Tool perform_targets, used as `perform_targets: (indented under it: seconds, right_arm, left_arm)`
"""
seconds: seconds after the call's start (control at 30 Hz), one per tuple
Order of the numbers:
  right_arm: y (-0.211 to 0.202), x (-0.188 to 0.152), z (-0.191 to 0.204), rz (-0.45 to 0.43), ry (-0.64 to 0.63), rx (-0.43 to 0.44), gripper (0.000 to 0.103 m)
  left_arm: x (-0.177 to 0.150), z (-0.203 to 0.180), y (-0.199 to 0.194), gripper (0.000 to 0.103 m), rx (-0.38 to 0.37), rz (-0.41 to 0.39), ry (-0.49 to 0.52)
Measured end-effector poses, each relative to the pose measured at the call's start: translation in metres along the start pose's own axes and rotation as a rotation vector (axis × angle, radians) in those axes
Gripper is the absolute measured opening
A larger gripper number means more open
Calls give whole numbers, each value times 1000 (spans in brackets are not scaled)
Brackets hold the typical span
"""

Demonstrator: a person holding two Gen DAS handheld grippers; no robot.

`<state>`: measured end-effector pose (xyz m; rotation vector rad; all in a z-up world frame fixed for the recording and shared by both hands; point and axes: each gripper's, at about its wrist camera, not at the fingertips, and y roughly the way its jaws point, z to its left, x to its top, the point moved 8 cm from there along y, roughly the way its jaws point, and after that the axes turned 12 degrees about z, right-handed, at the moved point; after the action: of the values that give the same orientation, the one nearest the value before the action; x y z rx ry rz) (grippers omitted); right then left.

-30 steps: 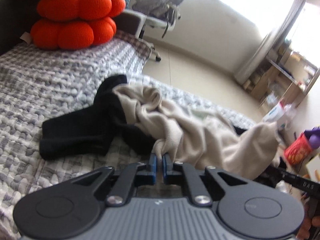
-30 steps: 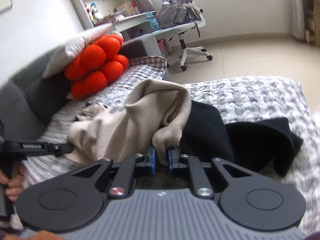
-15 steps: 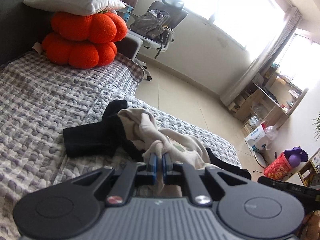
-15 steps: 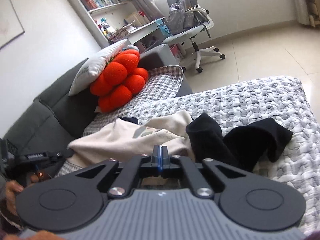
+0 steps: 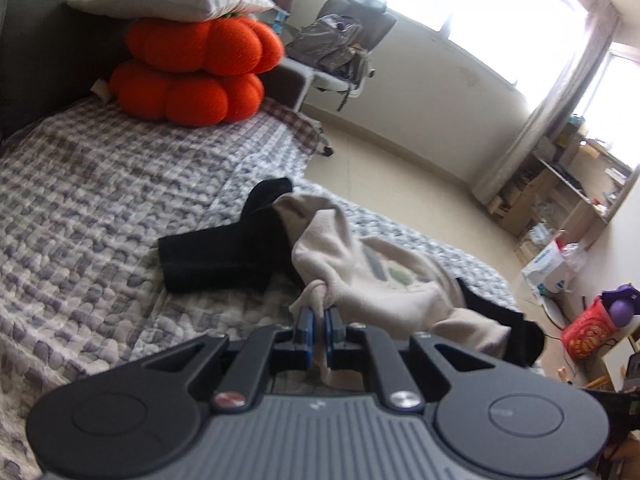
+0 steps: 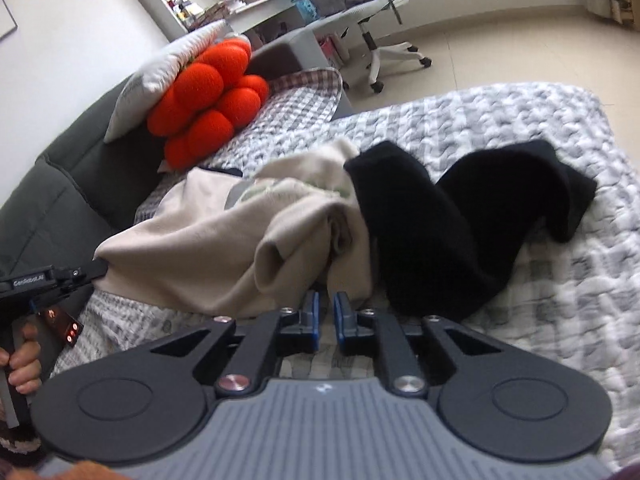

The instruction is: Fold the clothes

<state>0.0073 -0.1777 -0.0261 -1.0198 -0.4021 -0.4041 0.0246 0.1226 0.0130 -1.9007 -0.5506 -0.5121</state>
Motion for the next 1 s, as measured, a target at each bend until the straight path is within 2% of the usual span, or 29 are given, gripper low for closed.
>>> perform_targets:
  seconds: [0.17,0.3,0.37,0.4,0.43,0.6,0.87,0.97,1.0]
  right_arm:
    - [20,-7,6,24,-68,-68,14]
    - [30,-12,13,9,-161,-154,16]
    - [33,-13,13,-9,-192,-191,28]
    - [33,-14,13,-23,-207,-209,50]
    - [32,-14,13,-43,-226,-226,62]
    - [30,-13,20,-125,-315,-275,63]
    - [50,-5,24,-111,-333,-299,57]
    - [62,-2,20,-83,-331,-321,46]
    - [65,-1,17,-80,-329,-336,35]
  left_arm:
    - [-6,13,22,6,32,-5,-23]
    - [-12,22,37,6,19,18,-40]
    - [-15,25,42,7,14,29,-34]
    - [-16,26,44,8,15,32,-31]
    - [-16,28,45,9,18,35,-30]
    - [-20,36,54,12,9,66,-41]
    - [-20,41,74,12,3,110,-71]
    - [-19,40,79,12,8,103,-76]
    - [-18,39,79,12,16,97,-70]
